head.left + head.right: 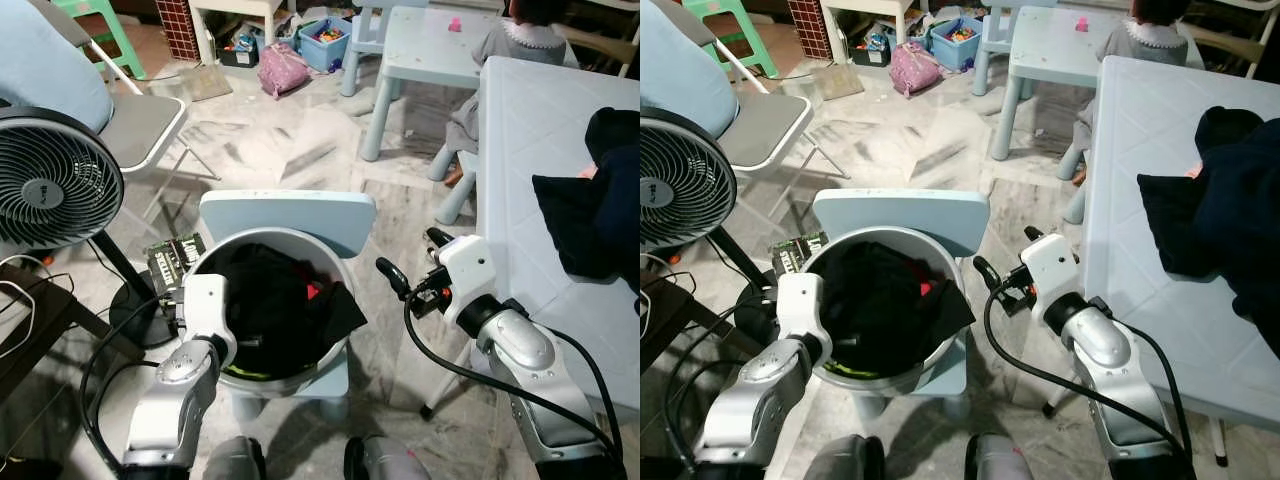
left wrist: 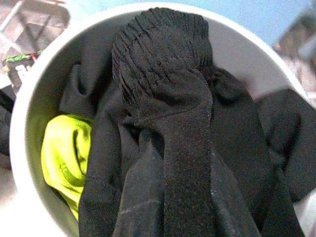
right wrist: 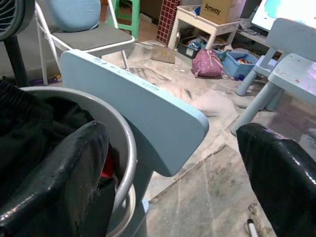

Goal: Hang hanger

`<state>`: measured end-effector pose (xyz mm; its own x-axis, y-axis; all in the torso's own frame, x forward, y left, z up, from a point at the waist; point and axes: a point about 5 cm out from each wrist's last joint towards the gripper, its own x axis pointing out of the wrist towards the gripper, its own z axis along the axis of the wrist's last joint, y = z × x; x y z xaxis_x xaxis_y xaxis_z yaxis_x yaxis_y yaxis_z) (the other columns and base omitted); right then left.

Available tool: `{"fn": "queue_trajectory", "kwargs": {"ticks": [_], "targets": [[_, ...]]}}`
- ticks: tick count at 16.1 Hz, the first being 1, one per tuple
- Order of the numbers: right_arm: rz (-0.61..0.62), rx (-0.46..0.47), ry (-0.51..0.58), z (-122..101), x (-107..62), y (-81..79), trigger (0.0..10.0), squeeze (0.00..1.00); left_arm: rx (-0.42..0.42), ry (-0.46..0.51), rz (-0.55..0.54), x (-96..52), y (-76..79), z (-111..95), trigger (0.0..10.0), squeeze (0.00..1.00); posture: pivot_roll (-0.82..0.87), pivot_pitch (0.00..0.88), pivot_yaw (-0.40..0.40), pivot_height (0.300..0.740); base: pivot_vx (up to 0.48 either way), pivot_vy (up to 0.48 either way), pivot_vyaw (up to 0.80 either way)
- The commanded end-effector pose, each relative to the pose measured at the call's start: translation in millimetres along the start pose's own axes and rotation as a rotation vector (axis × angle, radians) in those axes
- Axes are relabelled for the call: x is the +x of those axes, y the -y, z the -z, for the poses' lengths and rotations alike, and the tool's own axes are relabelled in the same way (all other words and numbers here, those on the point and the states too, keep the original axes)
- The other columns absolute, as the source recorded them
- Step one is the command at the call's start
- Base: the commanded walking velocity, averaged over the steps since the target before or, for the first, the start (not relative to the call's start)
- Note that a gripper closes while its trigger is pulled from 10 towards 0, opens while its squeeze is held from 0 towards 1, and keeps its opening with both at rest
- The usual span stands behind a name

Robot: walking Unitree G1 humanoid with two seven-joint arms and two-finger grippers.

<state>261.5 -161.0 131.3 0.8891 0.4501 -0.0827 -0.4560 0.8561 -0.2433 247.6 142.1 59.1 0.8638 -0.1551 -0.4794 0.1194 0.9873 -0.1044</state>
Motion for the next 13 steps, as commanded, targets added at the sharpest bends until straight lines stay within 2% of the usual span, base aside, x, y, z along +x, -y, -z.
{"fn": "queue_trajectory", "kwargs": {"ticks": [1,3,4,7,9,10,12,13], "targets": [[0.006,-0.006,0.001,0.2,0.7,1.3,10.0,0.0,0.038,-0.036,0.016,-4.3,2.3,5.5,10.0,1.0,-0.05,0.08,-0.012,0.74,0.0,0.0,0.0],[0.007,-0.013,0.007,-0.1,2.7,1.0,10.0,0.0,0.17,-0.11,0.095,-13.3,5.8,17.8,10.0,1.0,-0.05,0.078,-0.01,0.74,0.0,0.0,0.0],[0.007,-0.014,0.01,-0.1,3.8,0.8,10.0,0.0,0.205,-0.14,0.112,-18.1,4.0,24.6,10.0,1.0,-0.04,0.071,-0.008,0.74,0.0,0.0,0.0],[0.002,-0.02,0.02,-0.7,8.9,0.7,10.0,0.0,0.262,-0.176,0.054,-29.6,-18.2,36.8,10.0,1.0,-0.03,0.063,-0.007,0.74,0.0,0.0,0.0],[0.001,-0.024,0.026,-0.9,12.0,1.1,10.0,0.0,0.231,-0.192,-0.038,-36.7,-38.1,49.5,10.0,1.0,-0.02,0.059,-0.01,0.74,0.0,0.0,0.0],[0.0,-0.024,0.027,-1.0,12.5,1.1,10.0,0.0,0.221,-0.201,-0.072,-37.9,-43.3,52.9,10.0,1.0,-0.02,0.059,-0.01,0.74,0.0,0.0,0.0],[-0.002,-0.028,0.032,-1.0,14.6,1.3,10.0,0.0,0.141,-0.243,-0.181,-42.5,-62.3,71.1,10.0,1.0,-0.02,0.056,-0.012,0.74,0.0,0.0,0.0],[-0.003,-0.029,0.033,-1.1,14.8,1.6,10.0,0.0,0.138,-0.25,-0.207,-43.2,-67.2,74.3,10.0,1.0,-0.02,0.055,-0.014,0.74,0.0,0.0,0.0]]}}
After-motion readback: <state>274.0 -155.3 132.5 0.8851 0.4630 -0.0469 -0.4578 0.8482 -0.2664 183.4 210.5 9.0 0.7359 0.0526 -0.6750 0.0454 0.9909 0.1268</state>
